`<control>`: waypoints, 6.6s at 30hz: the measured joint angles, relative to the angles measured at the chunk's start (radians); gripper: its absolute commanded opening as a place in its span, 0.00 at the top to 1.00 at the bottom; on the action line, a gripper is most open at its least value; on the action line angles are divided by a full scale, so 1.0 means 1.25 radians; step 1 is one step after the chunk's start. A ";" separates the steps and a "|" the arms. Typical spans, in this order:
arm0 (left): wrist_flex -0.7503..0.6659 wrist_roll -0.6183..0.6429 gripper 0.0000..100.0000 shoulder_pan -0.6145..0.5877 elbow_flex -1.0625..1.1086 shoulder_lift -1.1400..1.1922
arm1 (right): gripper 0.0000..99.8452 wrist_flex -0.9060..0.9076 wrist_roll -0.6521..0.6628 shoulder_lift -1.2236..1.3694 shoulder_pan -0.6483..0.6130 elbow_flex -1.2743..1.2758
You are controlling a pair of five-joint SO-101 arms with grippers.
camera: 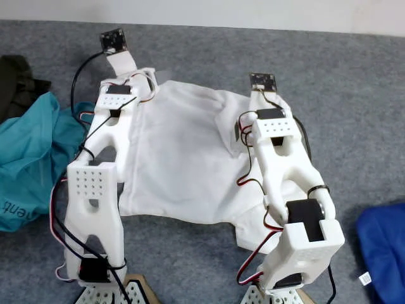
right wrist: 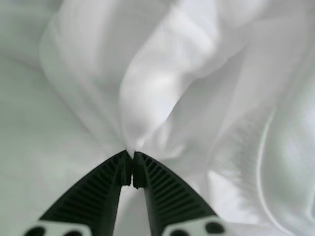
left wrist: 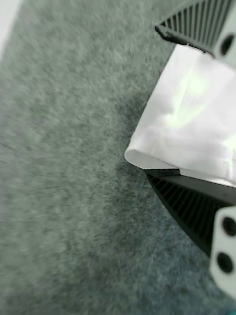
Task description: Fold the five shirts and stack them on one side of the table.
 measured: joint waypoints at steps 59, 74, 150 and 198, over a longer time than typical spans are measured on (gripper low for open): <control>0.490 -0.090 0.99 -0.020 -0.846 0.383 | 0.99 0.441 0.000 -0.002 0.122 -0.532; 0.757 -0.091 0.99 0.004 -0.846 0.173 | 0.99 0.606 0.000 -0.017 0.193 -0.794; 0.404 -0.409 0.99 0.026 1.375 -1.403 | 0.99 0.497 0.733 -0.962 0.599 0.625; 0.640 -0.589 0.42 0.025 1.143 -1.408 | 0.94 0.485 0.511 -0.962 0.480 0.539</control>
